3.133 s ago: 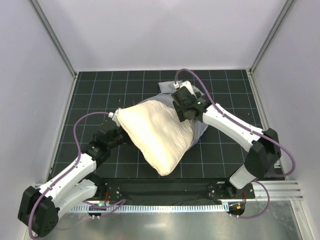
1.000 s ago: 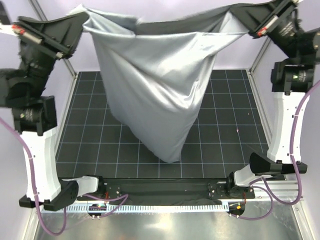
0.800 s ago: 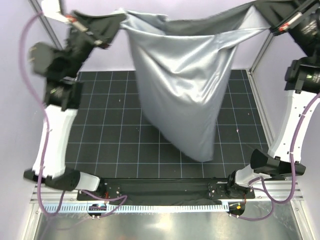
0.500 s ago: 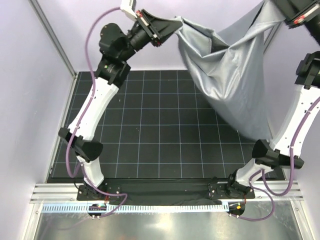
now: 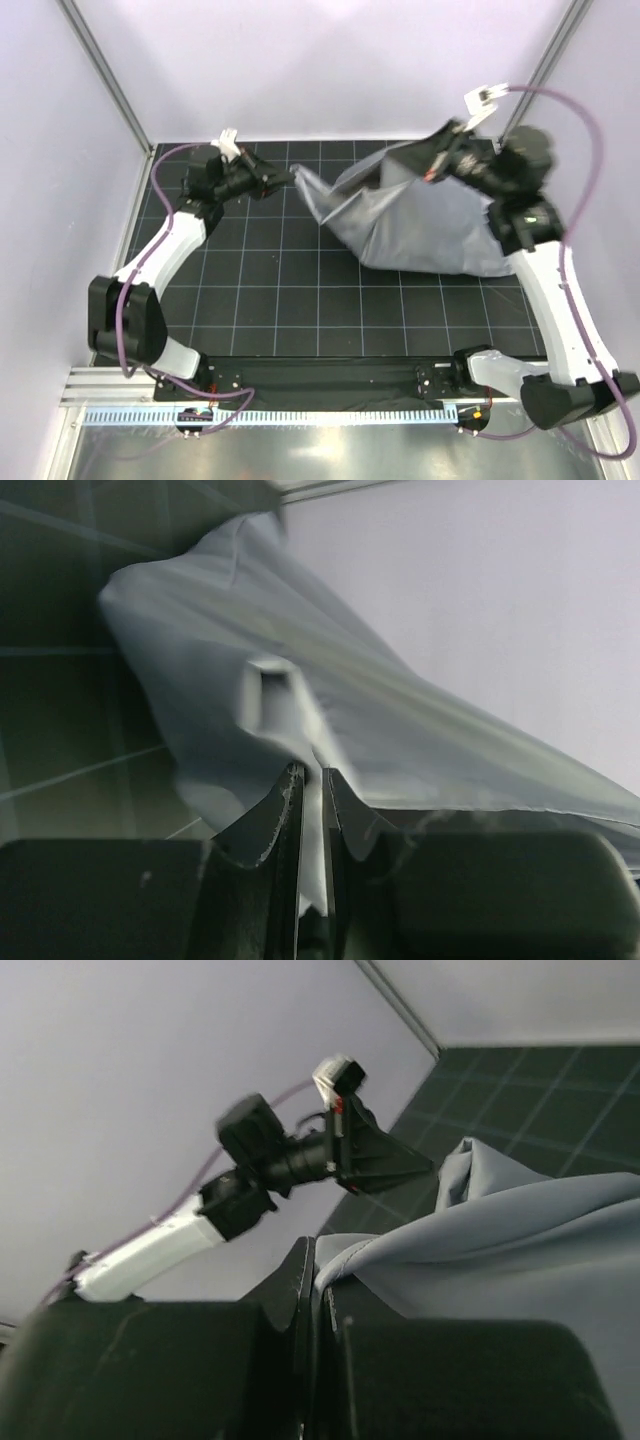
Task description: Put the pillow into the pillowcase
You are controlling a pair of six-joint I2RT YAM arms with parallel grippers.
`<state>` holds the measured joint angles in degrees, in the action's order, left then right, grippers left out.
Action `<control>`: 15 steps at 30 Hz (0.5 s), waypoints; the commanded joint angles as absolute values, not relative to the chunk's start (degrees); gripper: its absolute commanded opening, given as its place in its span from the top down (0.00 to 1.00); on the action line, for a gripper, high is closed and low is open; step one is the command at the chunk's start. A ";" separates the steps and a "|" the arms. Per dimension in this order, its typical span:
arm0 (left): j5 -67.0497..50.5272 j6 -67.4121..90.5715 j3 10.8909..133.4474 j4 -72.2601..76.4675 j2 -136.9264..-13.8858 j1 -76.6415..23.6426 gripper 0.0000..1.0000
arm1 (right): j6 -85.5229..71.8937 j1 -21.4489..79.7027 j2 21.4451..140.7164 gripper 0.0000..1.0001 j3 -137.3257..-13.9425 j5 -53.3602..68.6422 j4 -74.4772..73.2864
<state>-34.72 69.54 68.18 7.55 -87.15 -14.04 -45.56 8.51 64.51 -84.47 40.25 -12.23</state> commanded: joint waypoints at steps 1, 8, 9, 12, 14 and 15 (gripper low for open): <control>-34.20 55.12 61.56 -1.21 -80.69 -11.70 0.84 | -36.39 19.73 65.47 0.96 -78.06 29.73 -8.27; -30.24 50.54 50.56 -5.45 -77.00 -4.50 0.90 | -32.44 38.55 75.75 0.96 -75.75 17.77 -5.98; -29.89 50.28 49.67 -5.45 -76.47 -3.70 0.91 | -31.91 40.15 77.24 0.96 -76.37 16.97 -6.06; -29.97 50.10 46.68 -5.97 -74.36 -0.27 0.92 | -31.12 44.73 82.52 0.96 -79.18 15.03 -6.33; -29.80 49.57 45.45 -7.03 -72.17 1.30 0.81 | -30.85 46.66 86.02 0.96 -80.42 13.89 -6.24; -29.53 49.31 44.13 -7.21 -71.20 1.49 0.74 | -30.68 48.15 87.09 0.96 -80.85 14.23 -6.07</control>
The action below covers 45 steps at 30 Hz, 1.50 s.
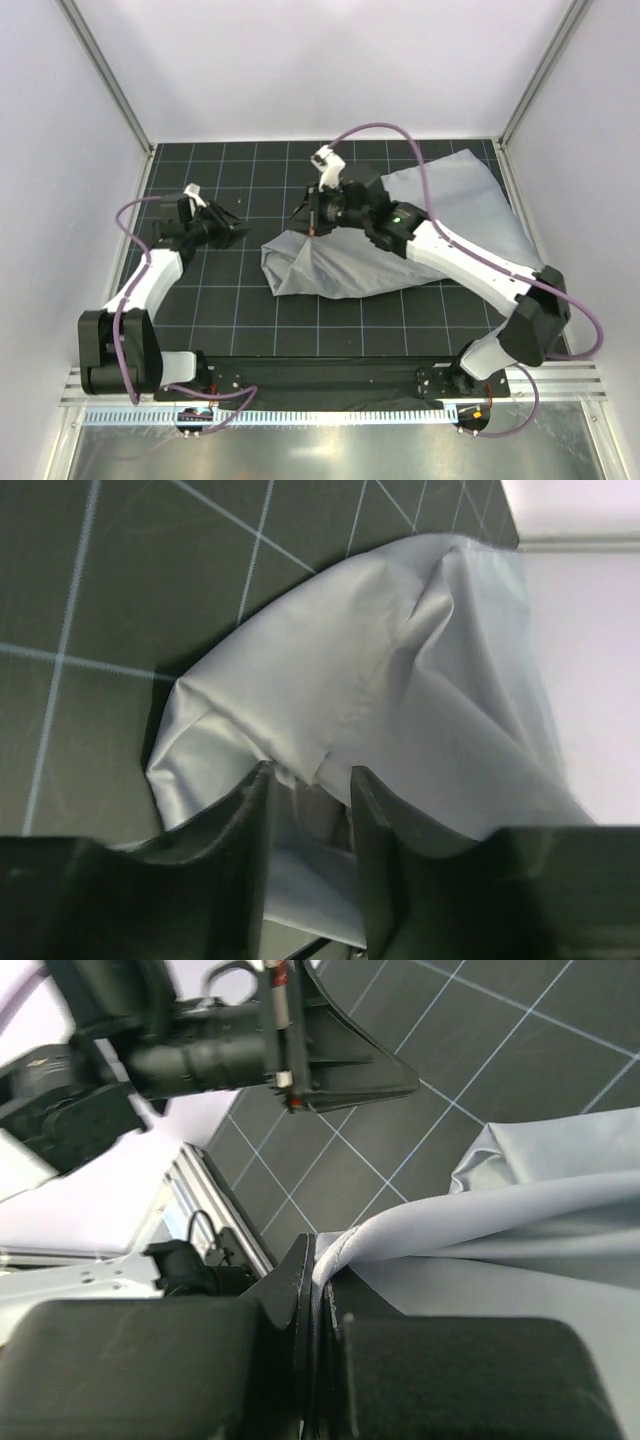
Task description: Put the pillow into the pillowcase
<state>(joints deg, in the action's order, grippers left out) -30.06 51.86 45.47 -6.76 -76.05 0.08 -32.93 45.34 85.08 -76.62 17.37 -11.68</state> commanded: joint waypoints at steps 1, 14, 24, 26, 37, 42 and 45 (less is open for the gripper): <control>-29.36 48.96 43.34 -7.29 -70.15 1.41 0.56 | -30.41 49.21 88.32 0.96 -81.38 14.33 -6.50; -25.94 47.90 36.91 -8.17 -57.30 -1.91 0.27 | -26.81 55.55 84.30 0.33 -79.20 8.54 -16.42; -16.26 45.53 43.14 -6.42 -71.00 -12.92 0.24 | -27.24 55.46 71.02 0.24 -65.14 -1.76 -21.80; -16.09 44.13 44.12 -6.33 -74.78 -13.27 0.21 | -28.30 55.46 71.02 0.28 -61.98 -0.79 -19.34; -12.39 41.39 52.98 -6.50 -93.15 -15.82 0.18 | -30.14 56.51 73.83 0.48 -57.93 2.46 -15.03; -9.67 42.19 55.63 -6.24 -95.97 -15.91 0.27 | -30.67 59.59 74.70 0.36 -55.73 -2.78 -15.20; -8.26 42.36 56.86 -5.63 -96.94 -15.91 0.41 | -31.20 60.47 76.64 0.35 -55.02 -4.83 -16.08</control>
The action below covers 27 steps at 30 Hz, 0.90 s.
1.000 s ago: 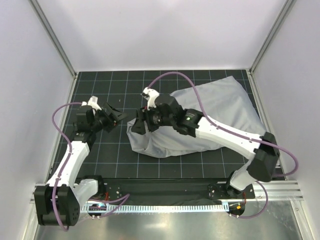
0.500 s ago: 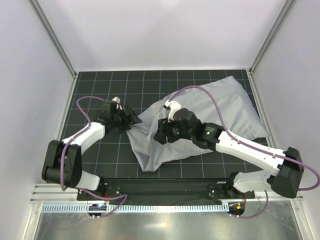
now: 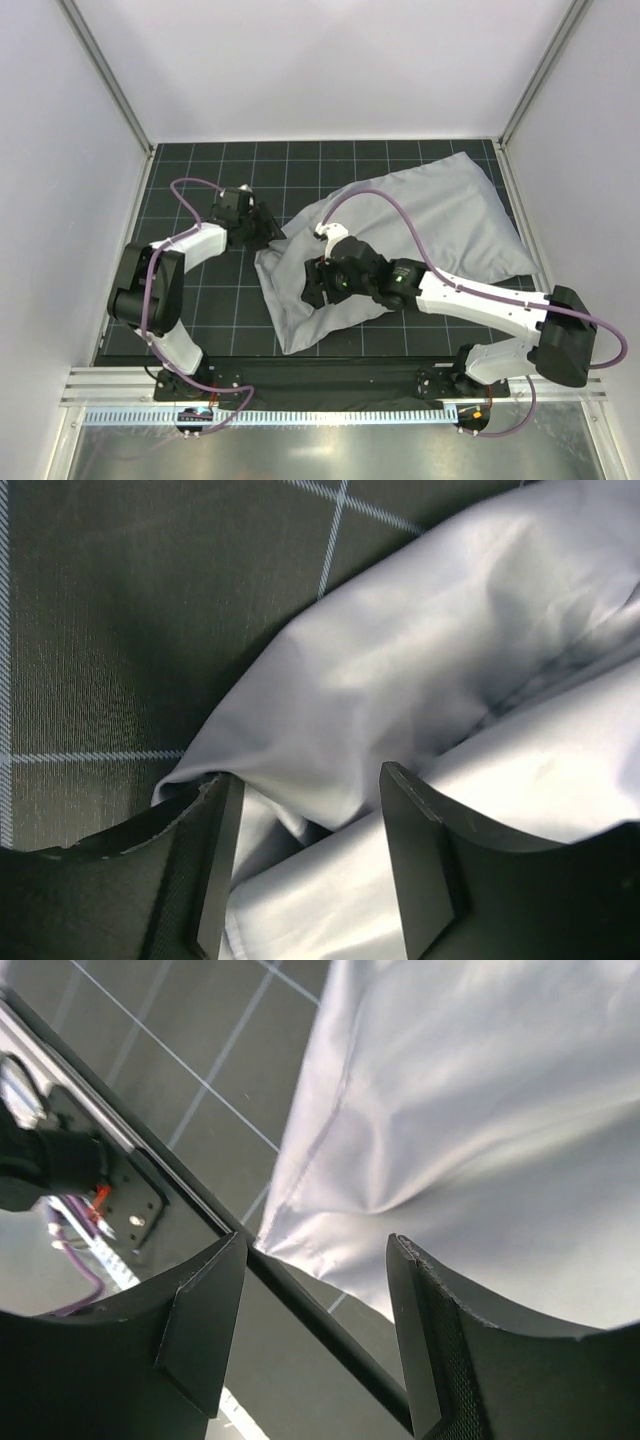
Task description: Put the pillow into the pillowcase
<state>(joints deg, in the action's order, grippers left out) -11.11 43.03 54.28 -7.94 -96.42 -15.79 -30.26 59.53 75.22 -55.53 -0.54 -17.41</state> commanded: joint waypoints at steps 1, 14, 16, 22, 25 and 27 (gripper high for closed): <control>-8.61 42.28 57.39 -5.71 -97.64 -15.91 0.41 | -31.46 60.47 76.90 0.35 -54.41 -5.27 -16.00; -3.52 43.76 58.09 -7.03 -99.50 -11.97 1.00 | -34.62 60.64 68.73 0.37 -51.15 -17.46 -20.38; -5.88 45.17 57.84 -5.98 -98.71 -9.33 1.00 | -35.68 60.64 67.60 0.37 -50.89 -21.25 -23.63; -23.08 61.41 55.20 10.96 -101.50 4.38 1.00 | -44.54 59.07 64.61 0.37 -50.45 -36.90 -35.14; -24.43 73.10 53.09 25.01 -104.14 7.64 1.00 | -46.93 55.21 63.02 0.37 -48.70 -36.75 -37.62; -24.96 78.02 57.73 26.81 -108.18 8.43 1.00 | -47.63 51.87 60.83 0.38 -46.60 -36.13 -37.53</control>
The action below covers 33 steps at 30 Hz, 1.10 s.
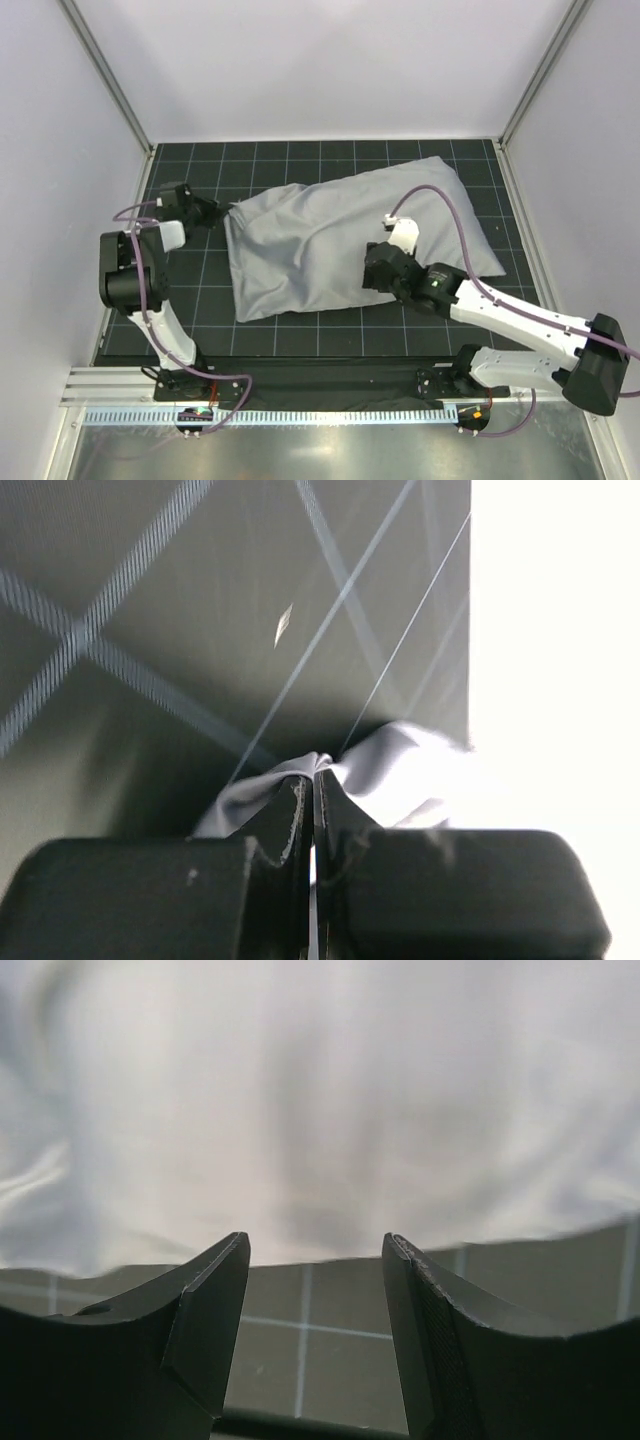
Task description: Put the pillow into the pillowcase
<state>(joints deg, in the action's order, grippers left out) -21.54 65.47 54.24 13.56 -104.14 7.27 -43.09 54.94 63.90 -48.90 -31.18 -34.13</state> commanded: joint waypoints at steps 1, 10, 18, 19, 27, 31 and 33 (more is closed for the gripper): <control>-25.05 79.53 59.48 27.07 -109.50 8.44 1.00 | -47.81 50.72 59.78 0.38 -45.89 -35.78 -37.27; -17.68 70.33 77.18 8.81 -108.22 7.65 0.20 | -47.38 45.35 46.42 0.22 -41.22 -37.97 -36.04; -2.64 59.87 51.89 -7.62 -67.80 7.73 0.00 | -33.41 45.35 23.95 0.10 -39.46 -38.58 -31.99; -2.20 58.03 50.55 -8.34 -64.72 7.73 0.00 | -32.79 45.35 21.82 0.10 -39.11 -39.19 -32.43; -10.01 49.14 36.66 -14.23 -40.10 7.82 0.00 | -36.82 45.35 7.83 0.07 -36.91 -45.35 -36.55; -8.89 44.04 29.98 -17.13 -27.02 7.82 0.00 | -38.85 45.44 3.44 0.05 -36.39 -47.28 -37.88; -8.09 41.67 27.25 -18.80 -23.39 7.82 0.00 | -39.98 45.53 2.55 0.06 -35.86 -48.07 -38.32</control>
